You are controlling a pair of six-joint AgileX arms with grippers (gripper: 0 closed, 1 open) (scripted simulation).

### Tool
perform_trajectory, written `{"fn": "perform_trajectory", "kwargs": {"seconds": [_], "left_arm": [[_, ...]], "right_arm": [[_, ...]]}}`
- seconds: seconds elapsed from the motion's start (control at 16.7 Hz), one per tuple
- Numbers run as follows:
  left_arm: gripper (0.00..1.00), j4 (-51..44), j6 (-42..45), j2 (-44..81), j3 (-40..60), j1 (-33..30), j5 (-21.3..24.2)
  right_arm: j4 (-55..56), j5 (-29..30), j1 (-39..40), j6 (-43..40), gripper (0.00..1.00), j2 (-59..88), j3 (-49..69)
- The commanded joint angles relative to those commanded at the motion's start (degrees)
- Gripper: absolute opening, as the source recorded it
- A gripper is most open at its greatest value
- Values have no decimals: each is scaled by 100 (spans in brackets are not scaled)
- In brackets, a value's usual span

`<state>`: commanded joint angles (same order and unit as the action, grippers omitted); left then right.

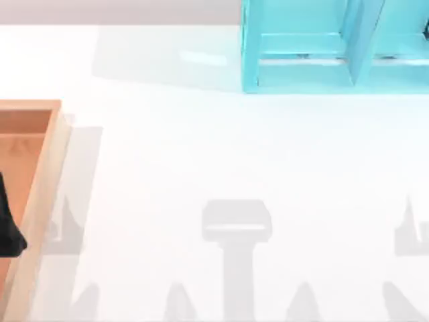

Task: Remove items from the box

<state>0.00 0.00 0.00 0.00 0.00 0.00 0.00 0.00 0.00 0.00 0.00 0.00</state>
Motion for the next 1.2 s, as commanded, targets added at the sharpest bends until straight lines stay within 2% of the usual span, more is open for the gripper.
{"fn": "perform_trajectory", "kwargs": {"seconds": [0.24,0.48,1.2], "left_arm": [[100,-186,64,191,183,59,0],[100,-1154,379,1286,1155,346,0],[100,-5617,1806,7459,5677,1694,-22]], "right_arm": [[0,0,0,0,100,0,0],[0,0,0,0,100,0,0],[0,0,0,0,100,0,0]]}}
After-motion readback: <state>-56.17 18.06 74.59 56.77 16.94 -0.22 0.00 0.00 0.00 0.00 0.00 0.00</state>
